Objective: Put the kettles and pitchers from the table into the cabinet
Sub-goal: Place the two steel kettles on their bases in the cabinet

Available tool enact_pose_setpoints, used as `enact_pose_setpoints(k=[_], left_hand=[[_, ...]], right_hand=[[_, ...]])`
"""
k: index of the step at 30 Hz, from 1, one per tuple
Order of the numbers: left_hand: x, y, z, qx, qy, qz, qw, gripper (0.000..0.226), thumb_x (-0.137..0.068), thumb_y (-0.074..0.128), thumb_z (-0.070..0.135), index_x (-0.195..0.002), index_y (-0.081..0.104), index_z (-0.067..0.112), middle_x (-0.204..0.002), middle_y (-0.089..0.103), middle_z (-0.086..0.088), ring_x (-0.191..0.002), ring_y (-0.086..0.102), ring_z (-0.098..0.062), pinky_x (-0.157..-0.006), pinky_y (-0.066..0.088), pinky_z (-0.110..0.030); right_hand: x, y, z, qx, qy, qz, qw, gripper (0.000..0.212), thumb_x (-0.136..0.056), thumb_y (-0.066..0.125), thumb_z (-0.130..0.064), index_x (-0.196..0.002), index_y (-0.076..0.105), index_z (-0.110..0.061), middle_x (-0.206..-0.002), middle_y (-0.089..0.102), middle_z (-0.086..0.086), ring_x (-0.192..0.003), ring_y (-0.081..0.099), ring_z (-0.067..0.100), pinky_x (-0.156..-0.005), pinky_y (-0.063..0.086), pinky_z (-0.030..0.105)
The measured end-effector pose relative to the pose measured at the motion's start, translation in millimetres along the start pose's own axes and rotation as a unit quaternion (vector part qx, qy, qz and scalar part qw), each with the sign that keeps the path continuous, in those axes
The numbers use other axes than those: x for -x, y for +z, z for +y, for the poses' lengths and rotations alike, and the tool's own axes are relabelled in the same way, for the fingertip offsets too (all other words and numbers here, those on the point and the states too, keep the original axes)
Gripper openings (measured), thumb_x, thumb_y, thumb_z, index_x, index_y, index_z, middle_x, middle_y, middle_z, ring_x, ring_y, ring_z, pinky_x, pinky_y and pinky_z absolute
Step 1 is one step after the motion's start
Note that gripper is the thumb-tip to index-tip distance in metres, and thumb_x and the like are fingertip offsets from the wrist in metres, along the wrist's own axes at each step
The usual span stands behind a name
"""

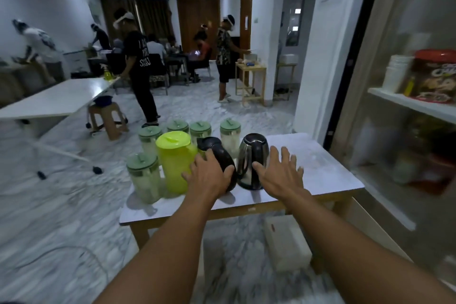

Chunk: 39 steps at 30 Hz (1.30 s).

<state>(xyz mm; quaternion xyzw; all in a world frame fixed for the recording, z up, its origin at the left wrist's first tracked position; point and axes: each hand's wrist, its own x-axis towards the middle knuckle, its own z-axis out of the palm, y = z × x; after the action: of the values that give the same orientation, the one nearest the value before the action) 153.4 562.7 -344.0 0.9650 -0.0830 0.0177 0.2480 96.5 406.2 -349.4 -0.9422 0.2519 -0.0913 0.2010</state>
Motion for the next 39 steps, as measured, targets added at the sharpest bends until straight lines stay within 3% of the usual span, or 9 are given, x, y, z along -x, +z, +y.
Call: enact_pose_setpoints(k=[4,7,11,19,24,27,31,35,39], left_hand=[[-39.4,28.5,-7.9,0.089,-0.068,-0.014,0.994,0.071,-0.087,0.058,0.057,-0.135,0.041,0.007,-0.137,0.048,-0.018,-0.128,0.047,-0.041,-0.102,0.042,-0.053],[-78.9,57.7,-2.6,0.192,-0.121,-0.017,0.974,0.070,-0.082,0.065,0.056,-0.127,0.051,0.005,-0.127,0.060,-0.016,-0.118,0.057,-0.038,-0.093,0.049,-0.045],[-128.0,96.5,7.2,0.308,-0.184,-0.052,0.932,0.060,-0.080,0.071,0.055,-0.115,0.065,0.006,-0.112,0.070,-0.012,-0.103,0.064,-0.033,-0.078,0.046,-0.033],[-195.3,132.2,14.3,0.440,-0.344,-0.030,0.829,0.065,-0.063,0.082,0.048,-0.109,0.068,0.003,-0.103,0.072,-0.012,-0.094,0.068,-0.032,-0.091,0.056,-0.046],[-201.4,132.4,10.6,0.445,-0.319,-0.040,0.836,0.028,-0.069,0.071,0.037,-0.080,0.066,0.012,-0.087,0.072,-0.010,-0.086,0.068,-0.032,-0.086,0.058,-0.048],[-197.0,127.4,6.1,0.435,-0.265,-0.038,0.860,0.032,-0.068,0.066,0.039,-0.073,0.073,0.008,-0.074,0.075,-0.012,-0.076,0.072,-0.035,-0.079,0.059,-0.047],[-184.2,107.3,11.6,0.443,-0.185,-0.054,0.875,0.026,-0.087,0.066,0.027,-0.077,0.075,0.005,-0.073,0.076,-0.008,-0.062,0.066,-0.021,-0.061,0.053,-0.025],[-167.4,77.8,27.9,0.474,-0.117,-0.042,0.872,0.033,-0.090,0.063,0.032,-0.067,0.070,0.010,-0.065,0.074,-0.006,-0.058,0.063,-0.017,-0.063,0.052,-0.029],[-143.7,37.8,55.1,0.516,-0.047,-0.052,0.854,0.032,-0.084,0.065,0.034,-0.063,0.064,0.011,-0.053,0.063,-0.005,-0.046,0.058,-0.018,-0.061,0.055,-0.040]], right_hand=[[-42.2,33.3,-2.9,-0.038,0.019,-0.024,0.999,0.073,-0.096,0.039,-0.058,-0.154,0.017,-0.020,-0.165,0.010,0.009,-0.149,0.011,0.039,-0.117,0.017,0.058],[-86.1,56.6,4.0,-0.089,0.043,-0.020,0.995,0.069,-0.094,0.044,-0.056,-0.148,0.028,-0.016,-0.157,0.028,0.012,-0.141,0.031,0.038,-0.111,0.032,0.055],[-145.8,84.6,9.6,-0.190,0.122,-0.042,0.973,0.071,-0.091,0.055,-0.054,-0.142,0.036,-0.009,-0.141,0.049,0.016,-0.125,0.052,0.039,-0.100,0.046,0.047],[-216.4,123.2,4.9,-0.335,0.286,-0.048,0.897,0.053,-0.074,0.073,-0.051,-0.106,0.067,-0.008,-0.102,0.071,0.014,-0.098,0.065,0.036,-0.080,0.051,0.036],[-223.7,136.2,-6.8,-0.355,0.288,-0.038,0.889,0.055,-0.062,0.070,-0.059,-0.092,0.070,-0.013,-0.084,0.074,0.007,-0.089,0.068,0.032,-0.090,0.055,0.043],[-218.0,131.1,-2.5,-0.351,0.283,-0.019,0.892,0.045,-0.075,0.073,-0.050,-0.090,0.066,-0.008,-0.085,0.071,0.010,-0.088,0.066,0.034,-0.086,0.055,0.042],[-206.2,111.6,-2.1,-0.348,0.280,0.014,0.894,0.039,-0.078,0.073,-0.048,-0.084,0.062,-0.011,-0.081,0.066,0.008,-0.080,0.061,0.032,-0.076,0.050,0.034],[-180.4,69.8,-5.3,-0.369,0.280,0.091,0.881,0.039,-0.075,0.074,-0.050,-0.087,0.070,-0.014,-0.083,0.072,0.009,-0.084,0.065,0.033,-0.078,0.052,0.036],[-142.0,9.3,-2.4,-0.382,0.255,0.165,0.873,0.026,-0.078,0.073,-0.045,-0.073,0.061,-0.022,-0.072,0.062,0.001,-0.081,0.061,0.030,-0.074,0.048,0.033]])
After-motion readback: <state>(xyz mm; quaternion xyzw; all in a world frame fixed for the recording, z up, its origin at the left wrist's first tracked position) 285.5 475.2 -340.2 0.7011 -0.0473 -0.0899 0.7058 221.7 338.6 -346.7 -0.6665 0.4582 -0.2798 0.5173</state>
